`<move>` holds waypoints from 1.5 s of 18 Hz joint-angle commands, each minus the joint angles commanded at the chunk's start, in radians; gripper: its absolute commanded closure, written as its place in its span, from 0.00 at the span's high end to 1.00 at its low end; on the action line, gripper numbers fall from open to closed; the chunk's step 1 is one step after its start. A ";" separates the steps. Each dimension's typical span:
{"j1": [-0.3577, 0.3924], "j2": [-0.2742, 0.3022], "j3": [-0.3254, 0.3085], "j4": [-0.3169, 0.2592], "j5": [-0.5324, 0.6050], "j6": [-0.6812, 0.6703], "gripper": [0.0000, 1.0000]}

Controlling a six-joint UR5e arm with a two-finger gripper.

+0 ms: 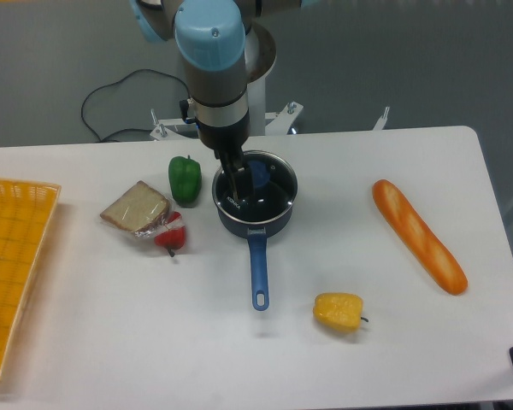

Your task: Open the lid

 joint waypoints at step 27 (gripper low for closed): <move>0.005 0.034 -0.155 0.011 0.054 0.003 1.00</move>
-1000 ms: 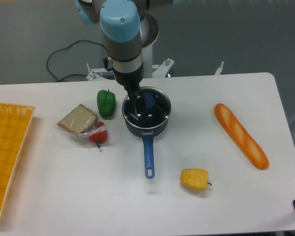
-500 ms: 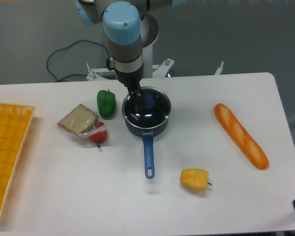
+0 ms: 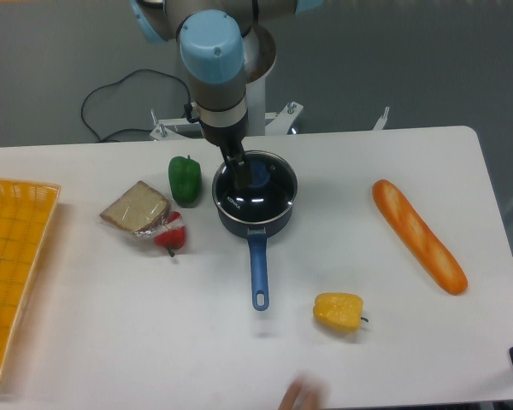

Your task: Open the lid

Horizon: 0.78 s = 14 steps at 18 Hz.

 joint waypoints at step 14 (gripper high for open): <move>0.006 0.002 -0.005 0.006 -0.003 0.112 1.00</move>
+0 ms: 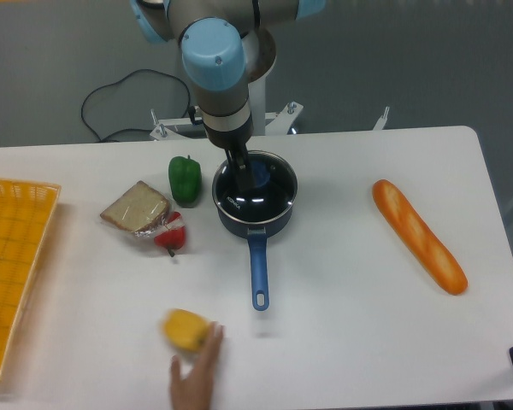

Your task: Open the lid

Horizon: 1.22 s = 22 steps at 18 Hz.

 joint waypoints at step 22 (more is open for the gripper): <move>0.005 0.011 -0.100 0.064 0.012 -0.023 1.00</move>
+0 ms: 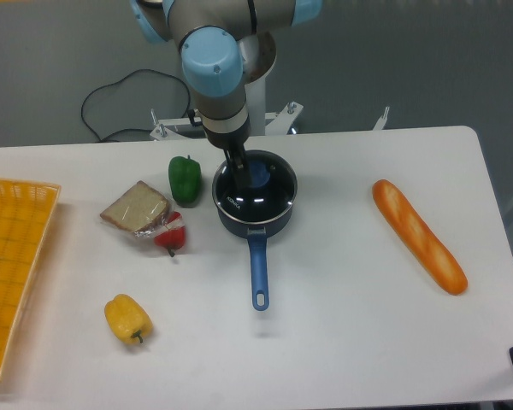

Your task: Open the lid

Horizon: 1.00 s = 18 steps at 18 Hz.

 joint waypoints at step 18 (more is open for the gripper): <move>0.012 -0.028 -0.025 0.064 0.055 -0.003 1.00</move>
